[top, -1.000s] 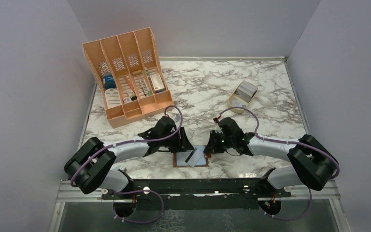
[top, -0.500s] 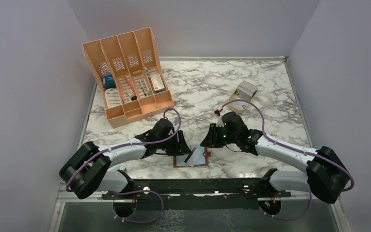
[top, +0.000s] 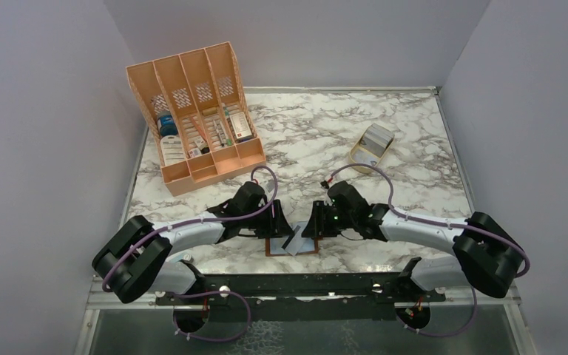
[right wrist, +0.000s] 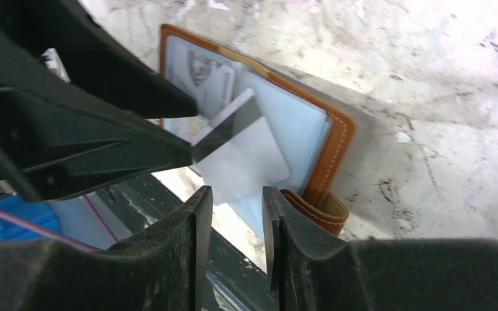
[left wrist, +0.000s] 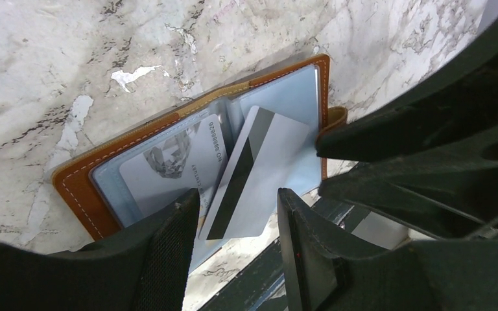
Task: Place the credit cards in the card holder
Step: Insert the credit card into the card holder.
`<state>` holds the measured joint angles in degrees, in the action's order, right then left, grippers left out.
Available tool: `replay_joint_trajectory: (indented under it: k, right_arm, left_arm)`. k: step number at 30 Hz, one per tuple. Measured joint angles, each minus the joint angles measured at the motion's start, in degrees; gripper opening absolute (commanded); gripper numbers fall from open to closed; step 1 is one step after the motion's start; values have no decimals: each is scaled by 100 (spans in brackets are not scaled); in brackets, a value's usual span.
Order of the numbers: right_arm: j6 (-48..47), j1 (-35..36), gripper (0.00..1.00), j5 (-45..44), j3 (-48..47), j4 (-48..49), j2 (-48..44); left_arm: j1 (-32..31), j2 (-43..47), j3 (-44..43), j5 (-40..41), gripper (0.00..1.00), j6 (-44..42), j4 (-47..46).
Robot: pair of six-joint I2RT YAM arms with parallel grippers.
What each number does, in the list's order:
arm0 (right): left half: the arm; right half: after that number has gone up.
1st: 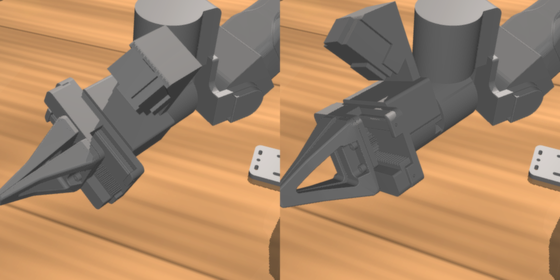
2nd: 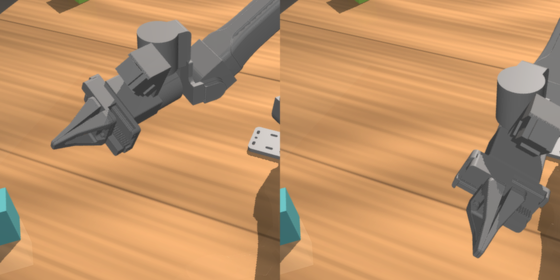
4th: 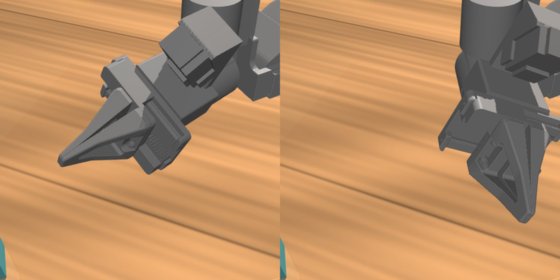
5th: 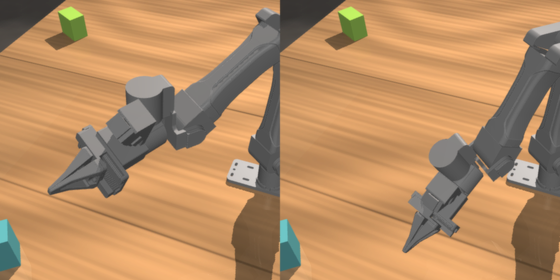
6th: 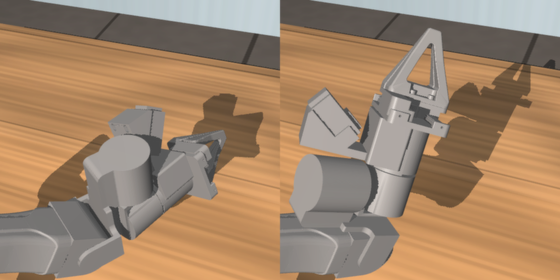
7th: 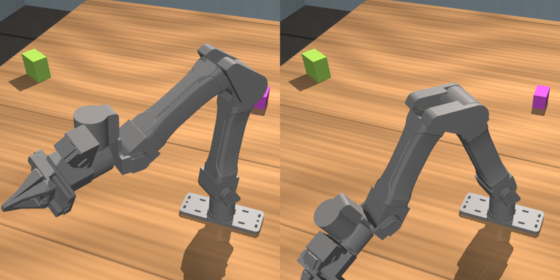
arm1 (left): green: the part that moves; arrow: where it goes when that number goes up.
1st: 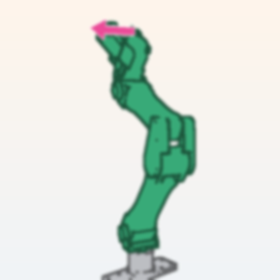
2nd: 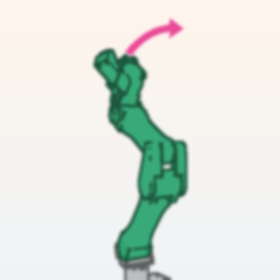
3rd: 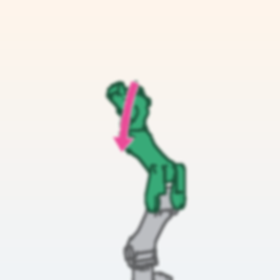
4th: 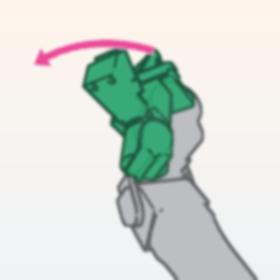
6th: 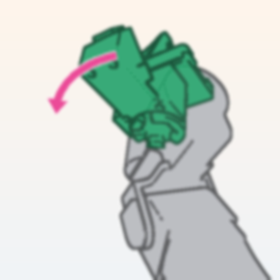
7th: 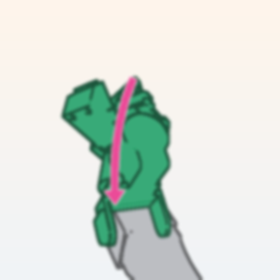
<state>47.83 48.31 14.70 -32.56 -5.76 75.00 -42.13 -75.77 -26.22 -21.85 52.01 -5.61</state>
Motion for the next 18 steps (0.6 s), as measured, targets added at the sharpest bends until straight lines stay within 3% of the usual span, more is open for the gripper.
replay_joint_trajectory:
  k: [7,18]
  right_arm:
    - [289,2,40,-177,400,282,164]
    - [623,2,40,-173,577,1036,387]
  left_arm:
    - [0,0,28,0,51,-22,-37]
    - [0,-212,330,-444,47,326,-874]
